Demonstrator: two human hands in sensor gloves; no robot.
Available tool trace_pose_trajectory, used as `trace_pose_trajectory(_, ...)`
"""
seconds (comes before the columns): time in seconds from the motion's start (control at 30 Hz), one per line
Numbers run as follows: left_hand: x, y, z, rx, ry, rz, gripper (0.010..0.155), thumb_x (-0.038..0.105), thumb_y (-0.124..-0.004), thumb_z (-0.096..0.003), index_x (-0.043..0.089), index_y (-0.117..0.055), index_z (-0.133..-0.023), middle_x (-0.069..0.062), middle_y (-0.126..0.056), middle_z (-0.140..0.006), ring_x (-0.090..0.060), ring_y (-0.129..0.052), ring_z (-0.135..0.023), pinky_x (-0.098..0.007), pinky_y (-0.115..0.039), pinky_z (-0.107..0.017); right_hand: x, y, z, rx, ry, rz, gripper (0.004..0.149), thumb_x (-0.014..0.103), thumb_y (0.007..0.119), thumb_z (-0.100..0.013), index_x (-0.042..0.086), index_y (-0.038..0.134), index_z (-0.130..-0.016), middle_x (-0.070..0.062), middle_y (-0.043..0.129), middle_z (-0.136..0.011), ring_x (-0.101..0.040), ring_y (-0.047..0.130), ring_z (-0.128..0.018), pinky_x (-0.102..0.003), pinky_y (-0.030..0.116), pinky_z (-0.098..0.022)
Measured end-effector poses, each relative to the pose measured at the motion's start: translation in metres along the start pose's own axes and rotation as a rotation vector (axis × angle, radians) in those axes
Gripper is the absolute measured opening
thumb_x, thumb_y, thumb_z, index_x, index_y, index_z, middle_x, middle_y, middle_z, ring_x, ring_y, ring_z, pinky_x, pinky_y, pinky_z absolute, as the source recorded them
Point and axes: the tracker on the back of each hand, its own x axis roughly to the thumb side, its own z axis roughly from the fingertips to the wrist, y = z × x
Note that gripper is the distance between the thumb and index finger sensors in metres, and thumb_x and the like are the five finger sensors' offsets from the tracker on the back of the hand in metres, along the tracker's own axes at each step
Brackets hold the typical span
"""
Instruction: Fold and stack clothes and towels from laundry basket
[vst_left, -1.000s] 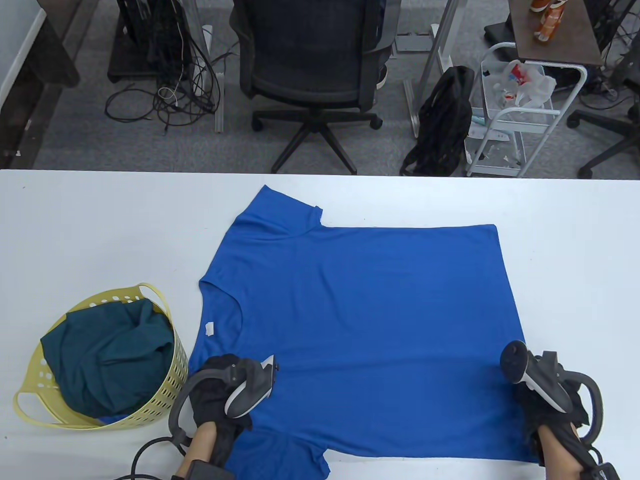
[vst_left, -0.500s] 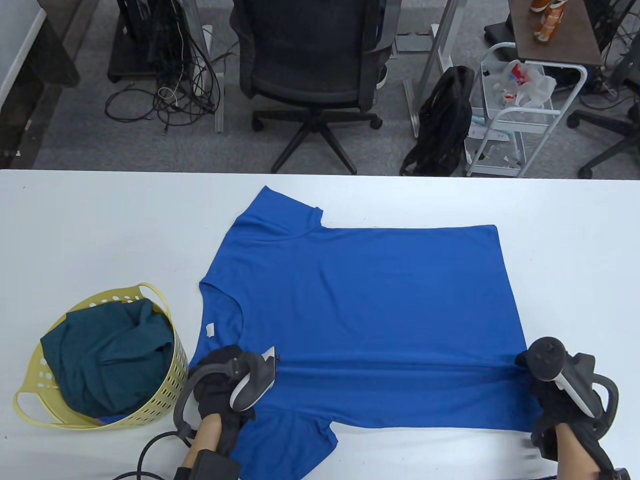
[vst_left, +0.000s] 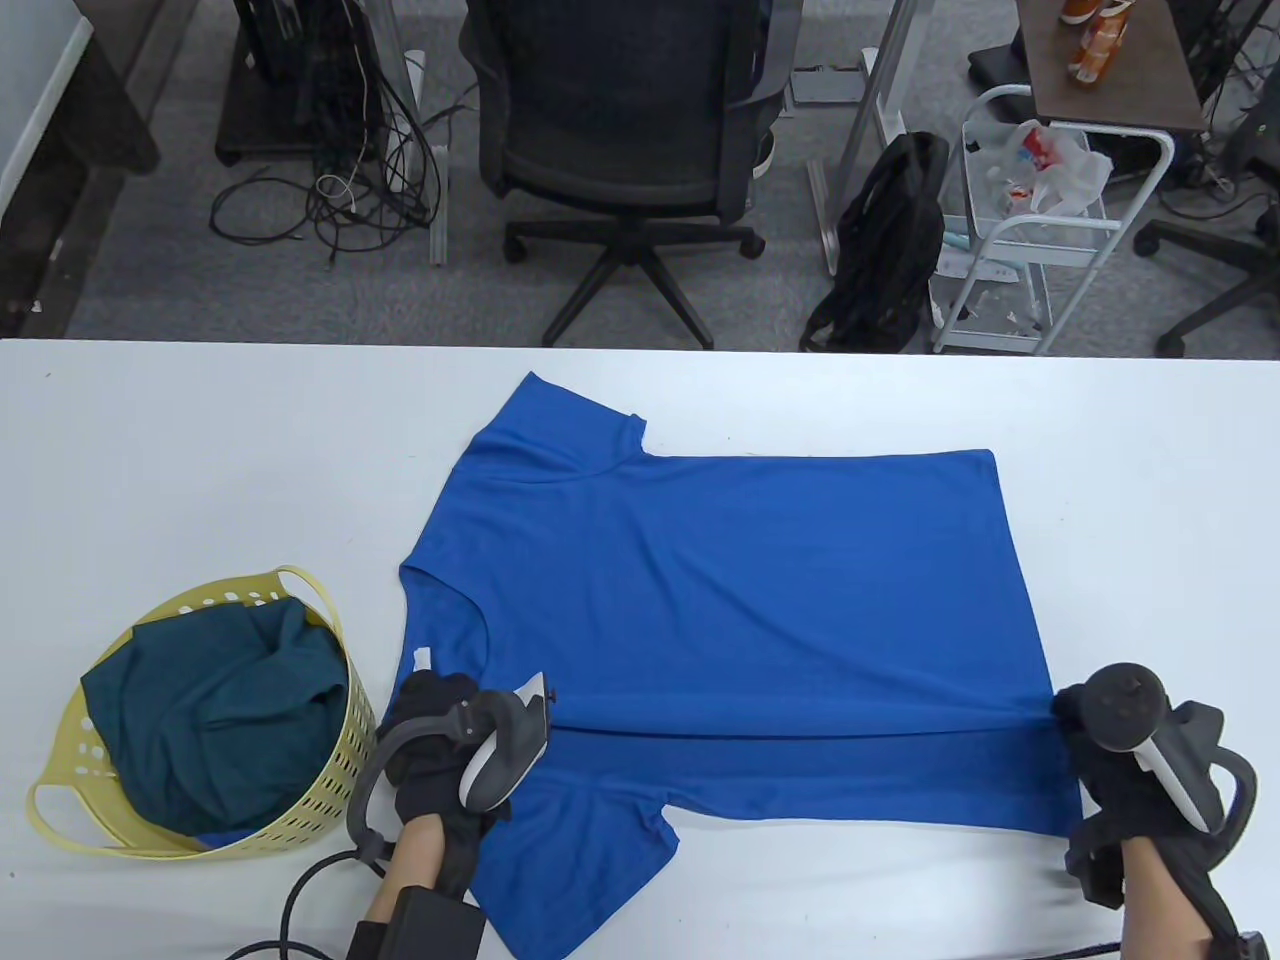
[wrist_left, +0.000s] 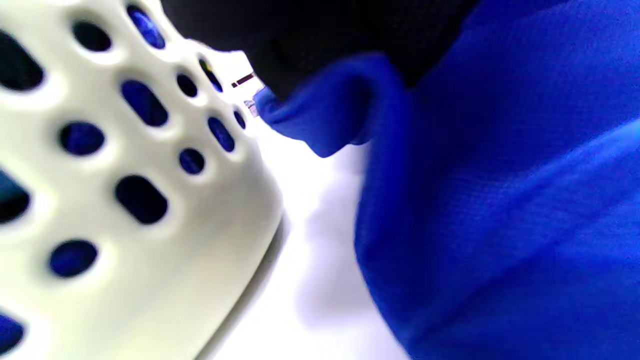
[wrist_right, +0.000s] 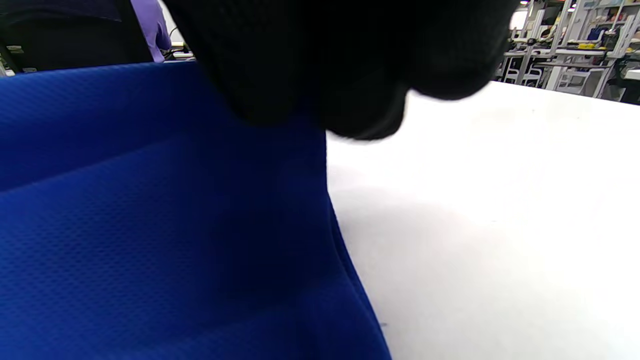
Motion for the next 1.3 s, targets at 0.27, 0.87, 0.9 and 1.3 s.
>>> trace_pose_trajectory(0.27,-0.031,0.081,-0.001,0.383,0.233,0.202,0.043,0.033,-0.08,-0.0583,0.026,-0.071,-0.1,-0.011,-0.086,-0.102,-0.005,-0.107,-0.066,-0.019,-0.098,-0.045,-0.008,-0.041,0.01,-0.509,0.001,-0.372,0.037,0.016,0.078,-0.055,0.017,0.079,-0.091,-0.015,0.076,-0.103,-0.02,0.094,-0.079,-0.04,0.087,-0.058)
trace_pose_trajectory(0.87,0.013,-0.009,0.026,-0.074,-0.13,-0.165,0.044,0.041,-0.089,-0.0508,0.035,-0.079,-0.093,-0.001,-0.091,-0.101,-0.015,-0.104,-0.076,-0.03,-0.093,-0.053,0.002,0.016,0.002,0.262,-0.019,0.076,0.041,0.025,0.095,-0.047,0.007,0.096,-0.084,-0.023,0.061,-0.119,-0.054,0.056,-0.106,-0.075,0.05,-0.072)
trace_pose_trajectory(0.9,0.009,-0.009,0.027,-0.106,-0.134,-0.129,0.045,0.04,-0.089,-0.0515,0.034,-0.078,-0.095,-0.002,-0.09,-0.103,-0.016,-0.104,-0.078,-0.03,-0.093,-0.054,0.002,0.015,0.002,0.266,-0.03,0.054,0.047,0.035,0.092,-0.048,0.004,0.097,-0.084,-0.023,0.061,-0.119,-0.054,0.055,-0.106,-0.076,0.049,-0.072)
trace_pose_trajectory(1.3,-0.013,-0.013,0.029,-0.266,-0.232,0.14,0.06,0.04,-0.086,-0.0549,0.023,-0.07,-0.11,-0.013,-0.085,-0.109,-0.025,-0.102,-0.083,-0.036,-0.093,-0.056,0.017,0.022,0.006,0.189,-0.028,0.22,0.064,0.03,0.098,-0.042,0.008,0.079,-0.099,-0.026,0.057,-0.119,-0.054,0.056,-0.106,-0.075,0.049,-0.072)
